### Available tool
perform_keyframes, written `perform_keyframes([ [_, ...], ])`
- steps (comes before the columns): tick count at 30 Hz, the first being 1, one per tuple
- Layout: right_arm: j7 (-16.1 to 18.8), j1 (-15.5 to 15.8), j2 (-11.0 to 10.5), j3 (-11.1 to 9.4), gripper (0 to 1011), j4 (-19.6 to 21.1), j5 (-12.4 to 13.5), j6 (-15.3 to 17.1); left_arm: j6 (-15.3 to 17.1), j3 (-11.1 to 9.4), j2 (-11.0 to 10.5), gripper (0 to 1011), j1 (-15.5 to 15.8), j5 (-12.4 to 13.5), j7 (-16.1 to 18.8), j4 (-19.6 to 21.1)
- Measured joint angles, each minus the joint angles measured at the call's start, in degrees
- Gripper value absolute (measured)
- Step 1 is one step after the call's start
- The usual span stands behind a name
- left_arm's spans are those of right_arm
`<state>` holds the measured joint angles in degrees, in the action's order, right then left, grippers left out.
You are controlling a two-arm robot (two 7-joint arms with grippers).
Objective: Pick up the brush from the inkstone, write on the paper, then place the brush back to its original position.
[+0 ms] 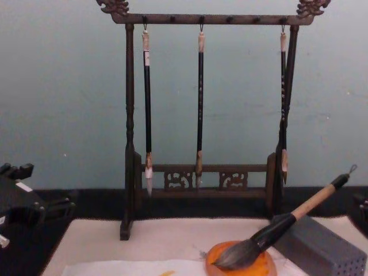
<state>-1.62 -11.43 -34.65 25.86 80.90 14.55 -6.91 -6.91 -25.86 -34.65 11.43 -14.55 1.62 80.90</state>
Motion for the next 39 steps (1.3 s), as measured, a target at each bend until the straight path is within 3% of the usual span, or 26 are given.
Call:
perform_keyframes([
  [29,0.14,0.43,-0.12,-0.44,1000,0.77,0.15,0.03,0.0,0.0,0.0,1001,0.0,0.0,0.0,0.0],
  [35,1.42,3.4,-0.97,-3.48,1000,5.47,3.34,0.35,0.0,0.0,0.0,1001,0.0,0.0,0.0,0.0],
  [39,3.76,5.71,-0.93,-6.39,1000,8.7,8.35,1.25,0.0,0.0,0.0,1001,0.0,0.0,0.0,0.0],
])
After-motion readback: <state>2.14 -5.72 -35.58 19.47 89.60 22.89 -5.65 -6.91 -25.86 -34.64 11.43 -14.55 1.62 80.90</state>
